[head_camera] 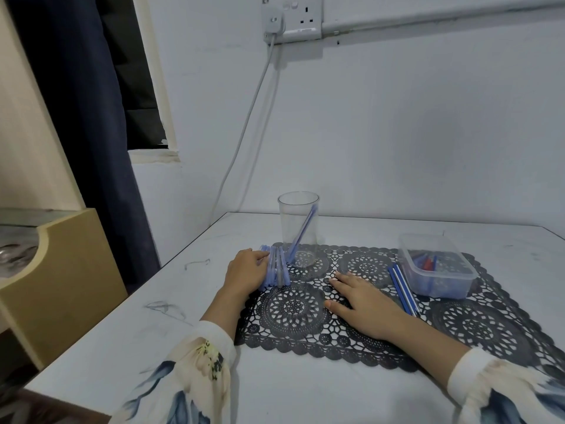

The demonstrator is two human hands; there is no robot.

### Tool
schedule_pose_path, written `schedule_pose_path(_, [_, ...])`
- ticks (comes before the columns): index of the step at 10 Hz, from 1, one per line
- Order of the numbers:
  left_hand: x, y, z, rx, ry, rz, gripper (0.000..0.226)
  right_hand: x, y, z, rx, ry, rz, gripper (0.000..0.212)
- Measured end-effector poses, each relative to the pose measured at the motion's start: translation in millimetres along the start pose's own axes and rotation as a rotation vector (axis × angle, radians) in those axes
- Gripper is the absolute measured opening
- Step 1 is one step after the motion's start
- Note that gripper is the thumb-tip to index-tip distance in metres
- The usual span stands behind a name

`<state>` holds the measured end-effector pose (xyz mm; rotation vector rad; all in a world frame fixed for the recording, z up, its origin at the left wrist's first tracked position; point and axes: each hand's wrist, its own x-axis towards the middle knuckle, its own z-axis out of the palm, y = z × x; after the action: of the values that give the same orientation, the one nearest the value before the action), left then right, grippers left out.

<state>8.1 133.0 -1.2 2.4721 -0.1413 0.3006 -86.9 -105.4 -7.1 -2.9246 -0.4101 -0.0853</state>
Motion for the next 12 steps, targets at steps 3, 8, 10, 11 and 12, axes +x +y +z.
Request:
schedule_pose_path(3, [1.3, -3.2, 1.6, 0.041, -0.017, 0.001, 0.034, 0.2, -0.1, -0.3, -0.008, 0.000, -0.002, 0.068])
schedule_pose_path(8, [2.2, -2.8, 5.9, 0.026, -0.027, -0.004, 0.035, -0.3, -0.4, -0.7, -0.010, -0.001, -0.002, 0.068])
schedule_pose_path(10, [-0.4, -0.1, 5.4, 0.058, 0.018, 0.000, 0.032, 0.2, 0.3, -0.1, -0.006, 0.000, -0.003, 0.068])
schedule_pose_path(11, [0.1, -1.6, 6.5, 0.064, 0.025, -0.020, 0.027, 0.0, 0.0, -0.3, -0.006, 0.004, -0.003, 0.068])
schedule_pose_path(12, [0.7, -2.0, 7.3, 0.082, 0.039, -0.025, 0.026, 0.2, -0.4, 0.0, -0.007, 0.003, -0.005, 0.068])
